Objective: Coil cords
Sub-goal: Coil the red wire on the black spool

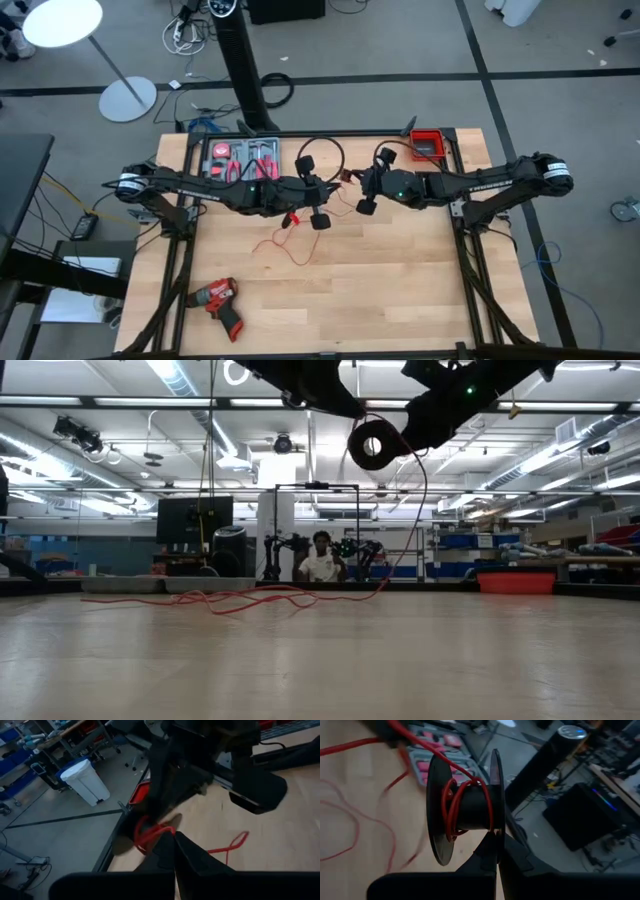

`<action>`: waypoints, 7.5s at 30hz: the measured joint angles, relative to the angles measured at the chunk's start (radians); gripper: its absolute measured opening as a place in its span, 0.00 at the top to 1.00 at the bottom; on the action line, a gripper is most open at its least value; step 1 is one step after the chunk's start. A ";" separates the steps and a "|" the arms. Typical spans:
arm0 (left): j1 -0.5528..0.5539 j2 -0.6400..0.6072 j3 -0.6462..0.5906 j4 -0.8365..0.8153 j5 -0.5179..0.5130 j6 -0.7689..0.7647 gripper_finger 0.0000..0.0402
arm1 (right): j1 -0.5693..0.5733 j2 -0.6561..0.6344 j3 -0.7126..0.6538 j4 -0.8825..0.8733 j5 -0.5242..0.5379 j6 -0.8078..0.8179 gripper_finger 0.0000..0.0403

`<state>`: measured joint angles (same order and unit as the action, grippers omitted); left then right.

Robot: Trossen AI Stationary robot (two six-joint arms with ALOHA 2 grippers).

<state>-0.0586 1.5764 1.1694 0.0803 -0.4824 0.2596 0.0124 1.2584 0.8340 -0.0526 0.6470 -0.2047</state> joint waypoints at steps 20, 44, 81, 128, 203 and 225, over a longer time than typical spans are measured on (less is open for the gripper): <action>0.042 0.000 0.000 0.112 0.006 0.003 1.00 | 0.004 0.000 0.000 0.214 -0.018 -0.041 1.00; 0.029 0.024 0.000 0.106 0.042 -0.032 0.75 | -0.002 0.000 0.000 0.302 -0.072 -0.052 1.00; 0.006 0.070 0.000 0.010 0.023 -0.085 1.00 | 0.000 -0.003 0.000 0.383 -0.015 -0.088 1.00; 0.136 0.006 -0.028 -0.170 -0.280 0.130 1.00 | 0.255 -0.318 0.000 -0.593 -0.019 0.338 1.00; -0.155 -0.221 0.035 -0.140 -0.224 0.051 1.00 | -0.060 0.000 0.000 -0.066 0.361 -0.055 1.00; -0.084 -0.143 0.034 0.013 0.016 0.177 1.00 | -0.008 0.000 0.000 0.365 0.054 -0.166 1.00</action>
<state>-0.1429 1.4336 1.2038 0.0937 -0.4668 0.4366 0.0040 1.2579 0.8341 0.3124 0.7007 -0.3705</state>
